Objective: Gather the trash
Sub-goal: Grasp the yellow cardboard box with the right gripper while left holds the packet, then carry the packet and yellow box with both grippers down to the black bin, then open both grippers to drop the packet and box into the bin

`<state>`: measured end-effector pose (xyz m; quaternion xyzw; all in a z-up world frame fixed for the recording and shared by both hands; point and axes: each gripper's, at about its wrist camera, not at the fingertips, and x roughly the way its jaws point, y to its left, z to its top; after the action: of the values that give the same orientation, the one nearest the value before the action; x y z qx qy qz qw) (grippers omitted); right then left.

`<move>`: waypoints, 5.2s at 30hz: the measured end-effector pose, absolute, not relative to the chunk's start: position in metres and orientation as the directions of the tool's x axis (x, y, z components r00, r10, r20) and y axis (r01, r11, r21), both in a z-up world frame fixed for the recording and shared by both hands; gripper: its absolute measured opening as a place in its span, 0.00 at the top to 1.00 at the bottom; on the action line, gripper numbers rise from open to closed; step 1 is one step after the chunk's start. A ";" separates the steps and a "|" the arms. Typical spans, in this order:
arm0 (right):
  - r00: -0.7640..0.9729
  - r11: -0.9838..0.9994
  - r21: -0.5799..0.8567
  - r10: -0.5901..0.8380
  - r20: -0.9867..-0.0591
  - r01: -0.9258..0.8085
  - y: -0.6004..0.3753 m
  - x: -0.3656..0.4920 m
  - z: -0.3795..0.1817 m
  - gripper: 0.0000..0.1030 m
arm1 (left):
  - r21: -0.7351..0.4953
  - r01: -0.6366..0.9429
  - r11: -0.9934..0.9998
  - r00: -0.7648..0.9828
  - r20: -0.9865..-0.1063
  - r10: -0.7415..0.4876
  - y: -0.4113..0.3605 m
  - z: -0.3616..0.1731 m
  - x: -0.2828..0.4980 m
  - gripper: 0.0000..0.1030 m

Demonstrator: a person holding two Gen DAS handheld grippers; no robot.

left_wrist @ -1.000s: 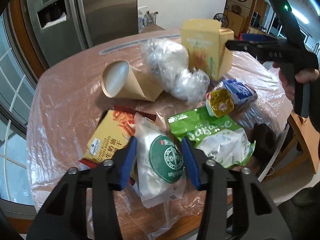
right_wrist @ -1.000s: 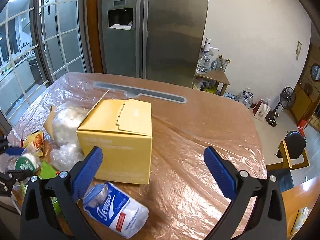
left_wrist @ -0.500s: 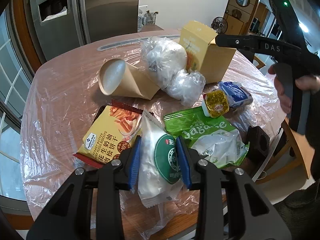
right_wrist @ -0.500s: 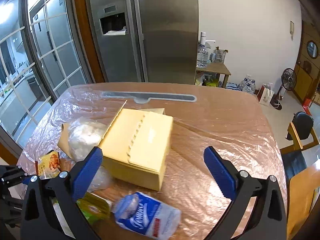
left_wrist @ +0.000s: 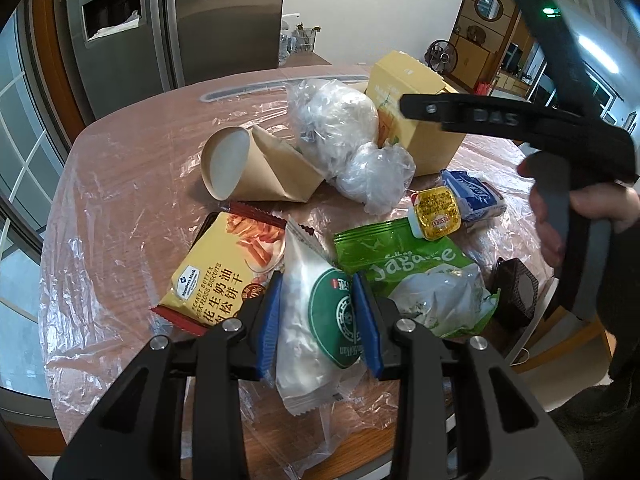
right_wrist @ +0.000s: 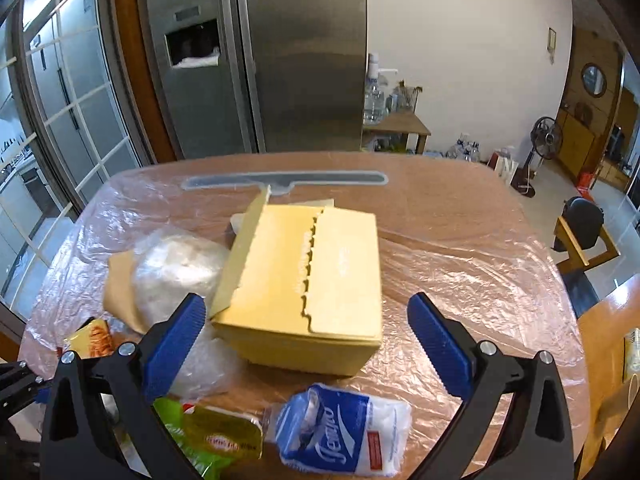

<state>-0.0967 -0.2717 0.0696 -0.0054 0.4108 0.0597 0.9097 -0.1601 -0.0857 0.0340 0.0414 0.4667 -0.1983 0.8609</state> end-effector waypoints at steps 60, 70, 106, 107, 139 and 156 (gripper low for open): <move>0.620 0.896 0.265 0.439 -0.650 -0.356 -0.350 -0.173 0.116 0.25 | -0.173 0.348 0.922 0.580 -0.733 -0.356 -0.078 0.076 -0.188 0.66; 0.566 0.867 0.248 0.474 -0.674 -0.432 -0.354 -0.224 0.116 0.25 | -0.183 0.385 0.905 0.578 -0.716 -0.391 -0.089 0.088 -0.216 0.66; 0.266 0.775 0.260 0.479 -0.837 -0.577 -0.342 -0.313 0.033 0.25 | -0.207 0.536 0.819 0.348 -0.829 -0.437 -0.140 0.008 -0.299 0.66; 0.263 0.775 0.254 0.472 -0.842 -0.579 -0.342 -0.314 0.029 0.25 | -0.201 0.540 0.817 0.345 -0.833 -0.433 -0.142 0.004 -0.300 0.66; 0.261 0.804 0.129 0.334 -0.906 -0.581 -0.306 -0.306 -0.060 0.25 | -0.155 0.520 0.840 0.313 -0.881 -0.356 -0.155 -0.077 -0.281 0.66; 0.288 0.837 0.118 0.311 -0.906 -0.535 -0.312 -0.304 -0.046 0.12 | -0.153 0.468 0.870 0.350 -0.872 -0.341 -0.146 -0.072 -0.275 0.26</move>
<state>-0.3042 -0.3122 -0.0458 -0.1046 0.5344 0.2657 0.7955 -0.2745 -0.1456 -0.0723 0.0617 0.5136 -0.2470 0.8194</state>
